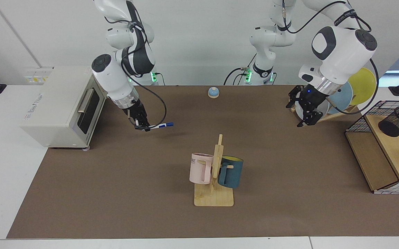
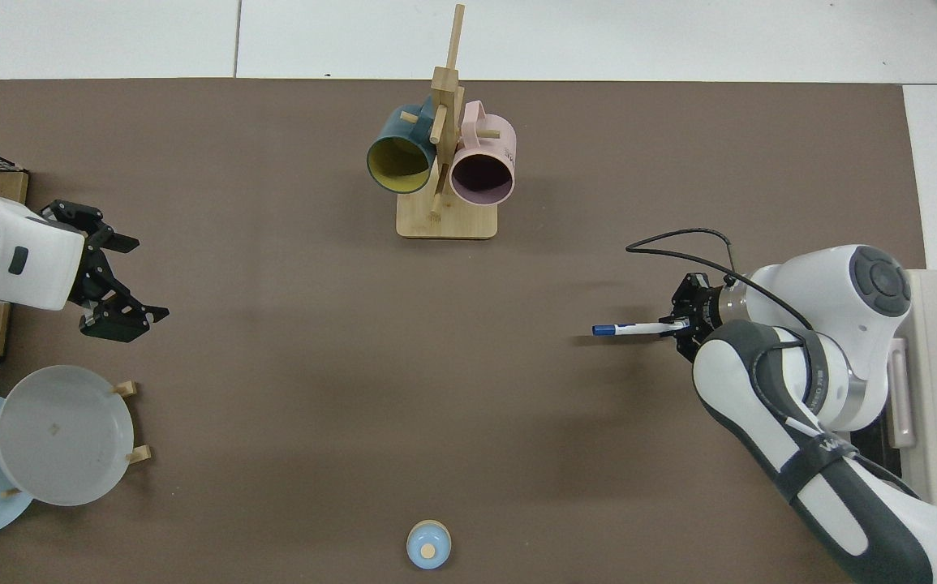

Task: Put markers into pen holder
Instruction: 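Lift the marker with the right gripper while the left gripper approaches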

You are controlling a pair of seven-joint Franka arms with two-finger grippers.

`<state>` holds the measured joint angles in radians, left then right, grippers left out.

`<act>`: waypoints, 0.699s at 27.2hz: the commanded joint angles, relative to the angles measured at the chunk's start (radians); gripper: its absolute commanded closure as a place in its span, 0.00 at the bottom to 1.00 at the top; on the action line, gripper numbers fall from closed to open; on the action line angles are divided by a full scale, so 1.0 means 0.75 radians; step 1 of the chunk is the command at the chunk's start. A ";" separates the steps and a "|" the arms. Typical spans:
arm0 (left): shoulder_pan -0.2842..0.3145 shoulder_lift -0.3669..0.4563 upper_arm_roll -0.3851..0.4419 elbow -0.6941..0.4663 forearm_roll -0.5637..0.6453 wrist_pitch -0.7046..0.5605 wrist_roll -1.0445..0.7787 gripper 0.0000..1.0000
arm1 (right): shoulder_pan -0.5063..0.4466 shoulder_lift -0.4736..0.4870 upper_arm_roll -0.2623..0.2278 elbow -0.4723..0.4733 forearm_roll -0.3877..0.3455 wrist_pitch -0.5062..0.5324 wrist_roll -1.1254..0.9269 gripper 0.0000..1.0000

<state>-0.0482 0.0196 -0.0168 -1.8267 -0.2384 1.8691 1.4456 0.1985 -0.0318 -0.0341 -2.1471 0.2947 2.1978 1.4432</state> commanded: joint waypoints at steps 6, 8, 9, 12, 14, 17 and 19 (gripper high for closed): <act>-0.005 -0.045 -0.117 0.030 -0.014 -0.009 0.112 0.00 | -0.003 -0.256 0.000 0.132 0.026 -0.302 -0.039 1.00; -0.005 -0.045 -0.135 0.059 -0.009 -0.021 0.104 0.00 | 0.003 -0.268 0.011 0.134 0.030 -0.304 -0.024 1.00; -0.005 -0.047 -0.143 0.071 -0.007 -0.029 0.093 0.00 | 0.015 -0.268 0.021 0.134 0.030 -0.304 -0.016 1.00; -0.005 -0.073 -0.174 0.098 0.013 -0.050 0.032 0.00 | 0.058 -0.256 0.029 0.159 0.032 -0.280 0.027 1.00; -0.005 -0.085 -0.211 0.116 0.064 -0.056 -0.021 0.00 | 0.105 -0.234 0.029 0.200 0.028 -0.255 0.102 1.00; -0.005 -0.081 -0.266 0.165 0.099 -0.089 -0.093 0.00 | 0.173 -0.162 0.029 0.265 0.010 -0.208 0.205 1.00; -0.007 -0.075 -0.288 0.174 0.085 -0.081 -0.117 0.00 | 0.238 -0.111 0.029 0.314 0.008 -0.184 0.286 1.00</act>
<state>-0.0489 -0.0380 -0.1955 -1.7313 -0.1972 1.8357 1.4214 0.3016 -0.2138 -0.0124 -2.0061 0.2983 2.0225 1.5473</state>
